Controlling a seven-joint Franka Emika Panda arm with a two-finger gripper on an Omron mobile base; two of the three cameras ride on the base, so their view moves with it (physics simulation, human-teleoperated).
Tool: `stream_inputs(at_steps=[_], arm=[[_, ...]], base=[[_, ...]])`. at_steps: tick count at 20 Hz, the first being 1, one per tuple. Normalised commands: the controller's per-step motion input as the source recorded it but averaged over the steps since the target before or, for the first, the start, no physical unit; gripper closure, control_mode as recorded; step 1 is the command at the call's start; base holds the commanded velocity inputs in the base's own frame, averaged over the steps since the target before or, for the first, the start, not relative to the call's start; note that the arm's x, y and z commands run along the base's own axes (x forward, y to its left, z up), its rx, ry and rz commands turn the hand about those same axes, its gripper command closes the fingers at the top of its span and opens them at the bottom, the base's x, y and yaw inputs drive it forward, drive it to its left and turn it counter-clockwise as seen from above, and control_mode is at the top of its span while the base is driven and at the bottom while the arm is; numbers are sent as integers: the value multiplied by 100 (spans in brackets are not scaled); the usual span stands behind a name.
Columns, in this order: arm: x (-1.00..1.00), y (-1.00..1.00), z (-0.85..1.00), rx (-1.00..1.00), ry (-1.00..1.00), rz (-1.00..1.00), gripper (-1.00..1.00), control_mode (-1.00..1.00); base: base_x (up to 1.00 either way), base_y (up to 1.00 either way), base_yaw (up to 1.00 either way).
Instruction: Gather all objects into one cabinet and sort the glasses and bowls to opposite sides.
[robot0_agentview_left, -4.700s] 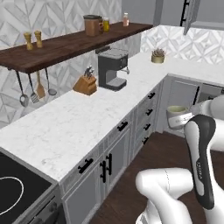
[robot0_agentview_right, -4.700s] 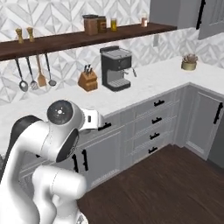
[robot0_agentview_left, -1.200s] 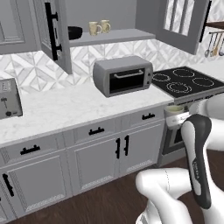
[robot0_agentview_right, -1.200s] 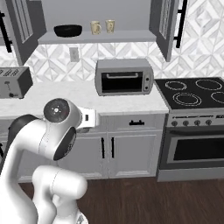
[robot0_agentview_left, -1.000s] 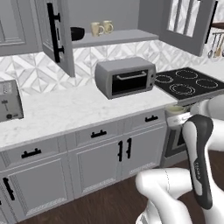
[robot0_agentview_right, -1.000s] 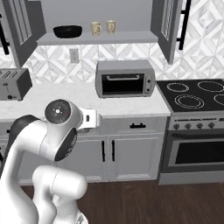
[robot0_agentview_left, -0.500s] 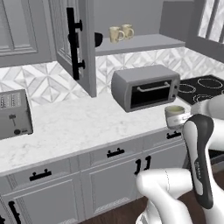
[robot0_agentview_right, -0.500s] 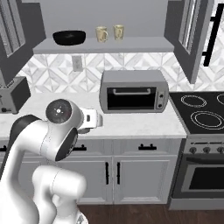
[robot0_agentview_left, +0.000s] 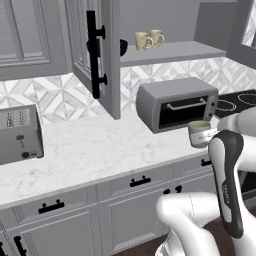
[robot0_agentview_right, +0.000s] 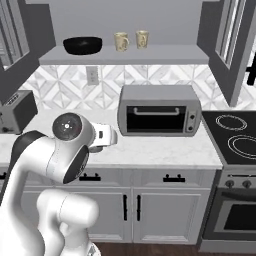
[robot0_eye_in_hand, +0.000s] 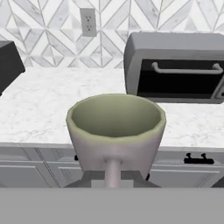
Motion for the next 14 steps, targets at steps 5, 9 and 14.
stream_inputs(at_steps=[5, 9, 14], arm=[[0, 0, 0, 0, 0, 0, 100, 100], [0, 0, 0, 0, 0, 0, 100, 100], [0, 0, 0, 0, 0, 0, 100, 100]], base=[[34, -13, 7], [40, -28, 3], [45, -37, 5]])
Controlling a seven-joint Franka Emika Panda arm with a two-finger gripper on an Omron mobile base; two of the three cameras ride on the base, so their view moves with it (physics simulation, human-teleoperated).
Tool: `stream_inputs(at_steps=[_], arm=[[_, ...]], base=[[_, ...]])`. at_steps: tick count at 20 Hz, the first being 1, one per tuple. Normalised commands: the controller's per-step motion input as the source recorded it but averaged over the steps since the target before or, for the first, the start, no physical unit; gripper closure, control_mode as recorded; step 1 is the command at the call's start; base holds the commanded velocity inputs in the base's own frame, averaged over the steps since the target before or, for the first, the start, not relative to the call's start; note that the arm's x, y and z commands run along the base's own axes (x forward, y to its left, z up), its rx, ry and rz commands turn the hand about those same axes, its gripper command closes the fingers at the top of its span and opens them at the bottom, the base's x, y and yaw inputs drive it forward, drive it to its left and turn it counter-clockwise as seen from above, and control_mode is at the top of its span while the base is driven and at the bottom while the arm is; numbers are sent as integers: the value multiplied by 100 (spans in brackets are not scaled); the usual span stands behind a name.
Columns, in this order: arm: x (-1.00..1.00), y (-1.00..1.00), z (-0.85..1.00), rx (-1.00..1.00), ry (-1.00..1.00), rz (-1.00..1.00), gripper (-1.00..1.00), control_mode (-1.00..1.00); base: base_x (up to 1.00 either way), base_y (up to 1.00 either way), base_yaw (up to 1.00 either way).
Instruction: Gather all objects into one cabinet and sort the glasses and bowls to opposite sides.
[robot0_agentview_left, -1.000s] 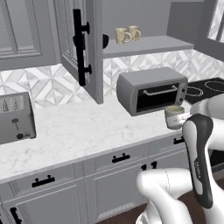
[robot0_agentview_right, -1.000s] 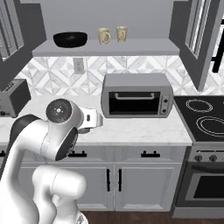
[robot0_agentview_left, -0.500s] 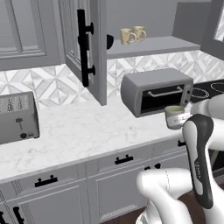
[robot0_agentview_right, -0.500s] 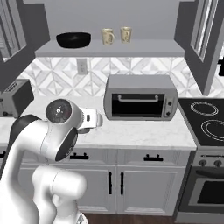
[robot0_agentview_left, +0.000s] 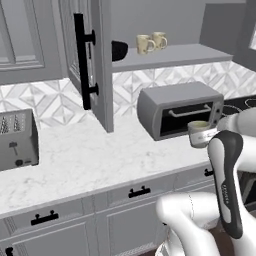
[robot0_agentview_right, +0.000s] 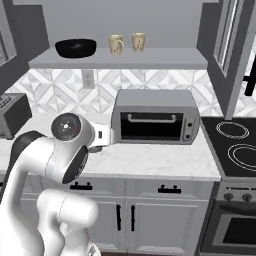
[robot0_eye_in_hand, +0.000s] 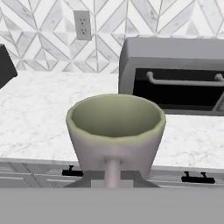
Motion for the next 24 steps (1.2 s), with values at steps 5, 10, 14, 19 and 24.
stream_inputs(at_steps=[5, 10, 14, 19, 24], arm=[[0, 0, 0, 0, 0, 0, 100, 100], [0, 0, 0, 0, 0, 0, 100, 100], [0, 0, 0, 0, 0, 0, 100, 100], [0, 0, 0, 0, 0, 0, 100, 100], [0, 0, 0, 0, 0, 0, 100, 100]], base=[[60, -61, 10], [53, -46, 7], [11, 5, 0], [-1, 64, -9], [3, 11, -13]])
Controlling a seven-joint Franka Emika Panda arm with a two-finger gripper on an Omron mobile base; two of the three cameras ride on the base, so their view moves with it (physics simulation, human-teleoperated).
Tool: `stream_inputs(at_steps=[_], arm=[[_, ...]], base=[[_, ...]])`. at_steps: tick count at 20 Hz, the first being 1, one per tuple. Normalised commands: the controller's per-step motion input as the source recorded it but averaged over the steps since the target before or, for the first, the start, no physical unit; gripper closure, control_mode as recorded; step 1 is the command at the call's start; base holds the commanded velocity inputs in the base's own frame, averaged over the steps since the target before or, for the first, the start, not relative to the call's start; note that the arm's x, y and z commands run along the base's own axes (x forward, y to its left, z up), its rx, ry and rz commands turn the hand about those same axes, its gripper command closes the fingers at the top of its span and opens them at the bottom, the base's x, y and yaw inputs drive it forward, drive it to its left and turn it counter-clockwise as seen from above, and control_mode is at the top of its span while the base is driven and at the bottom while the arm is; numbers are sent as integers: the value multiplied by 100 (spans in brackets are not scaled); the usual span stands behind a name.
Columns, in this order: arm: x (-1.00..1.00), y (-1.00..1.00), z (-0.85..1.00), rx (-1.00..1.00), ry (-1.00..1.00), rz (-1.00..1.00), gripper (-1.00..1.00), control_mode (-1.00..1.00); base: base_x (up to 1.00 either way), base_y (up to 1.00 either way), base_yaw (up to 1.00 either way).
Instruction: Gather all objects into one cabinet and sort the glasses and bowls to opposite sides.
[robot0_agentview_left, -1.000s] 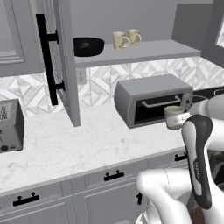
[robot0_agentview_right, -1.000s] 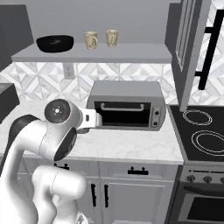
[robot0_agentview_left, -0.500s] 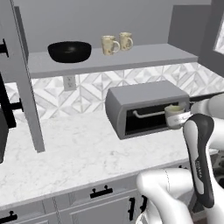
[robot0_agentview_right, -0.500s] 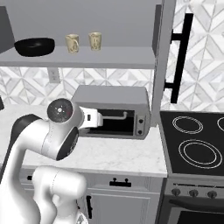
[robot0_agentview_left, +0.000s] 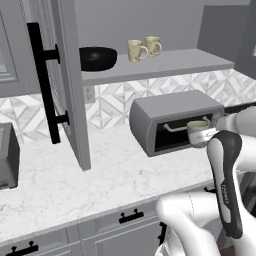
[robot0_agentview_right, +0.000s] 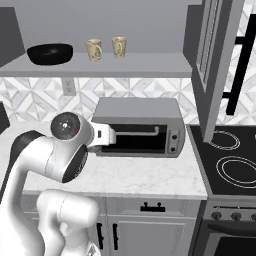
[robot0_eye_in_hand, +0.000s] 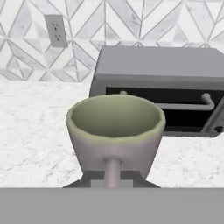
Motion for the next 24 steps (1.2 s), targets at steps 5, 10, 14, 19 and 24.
stream_inputs(at_steps=[5, 10, 14, 19, 24], arm=[[0, 0, 0, 0, 0, 0, 100, 100], [0, 0, 0, 0, 0, 0, 100, 100], [0, 0, 0, 0, 0, 0, 100, 100], [-20, -6, 11, 0, -2, 0, 100, -100], [-91, -18, 68, 0, -9, 0, 100, -100]], base=[[29, 0, -3], [10, 0, -2], [-58, -8, 0], [-71, -24, 0], [0, 0, 0]])
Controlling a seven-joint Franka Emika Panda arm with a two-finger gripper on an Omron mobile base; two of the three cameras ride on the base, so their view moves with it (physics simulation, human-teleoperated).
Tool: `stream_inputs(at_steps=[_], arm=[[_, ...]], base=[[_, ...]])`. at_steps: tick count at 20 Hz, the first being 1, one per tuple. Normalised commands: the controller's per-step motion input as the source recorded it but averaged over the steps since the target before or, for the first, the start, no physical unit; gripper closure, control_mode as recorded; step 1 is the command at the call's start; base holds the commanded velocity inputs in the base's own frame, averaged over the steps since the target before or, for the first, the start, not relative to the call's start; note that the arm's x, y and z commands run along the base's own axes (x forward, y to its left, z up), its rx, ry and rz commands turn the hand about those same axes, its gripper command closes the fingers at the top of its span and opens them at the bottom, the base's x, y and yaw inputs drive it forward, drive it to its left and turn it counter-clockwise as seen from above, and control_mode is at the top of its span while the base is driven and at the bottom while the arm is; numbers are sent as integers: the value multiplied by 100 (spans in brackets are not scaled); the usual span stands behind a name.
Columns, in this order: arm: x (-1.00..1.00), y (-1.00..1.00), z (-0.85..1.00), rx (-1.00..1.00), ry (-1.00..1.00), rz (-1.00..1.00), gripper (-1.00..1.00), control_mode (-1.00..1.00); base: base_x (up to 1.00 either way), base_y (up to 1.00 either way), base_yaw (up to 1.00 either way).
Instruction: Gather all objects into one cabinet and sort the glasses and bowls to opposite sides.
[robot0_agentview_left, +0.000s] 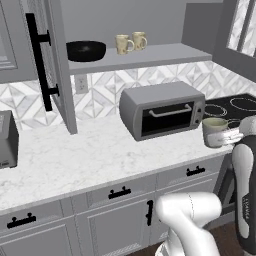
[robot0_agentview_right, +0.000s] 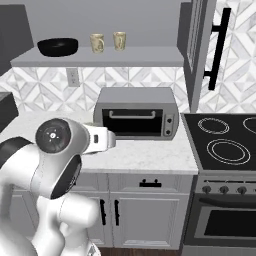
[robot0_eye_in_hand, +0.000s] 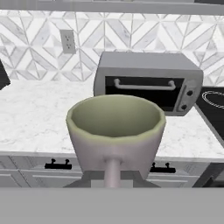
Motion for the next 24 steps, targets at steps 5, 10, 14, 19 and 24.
stream_inputs(at_steps=[5, 10, 14, 19, 24], arm=[[-58, -20, 78, 0, -7, 0, 100, -100], [-68, -36, 98, 0, 5, 0, 100, -100], [21, -6, 81, 1, 16, -4, 100, -100], [50, -12, 9, 9, 15, -3, 100, -100], [49, 0, 27, 10, 0, -11, 100, -100]], base=[[0, 0, 0], [0, 0, 0], [0, 0, 0], [0, 0, 0], [0, 0, 0]])
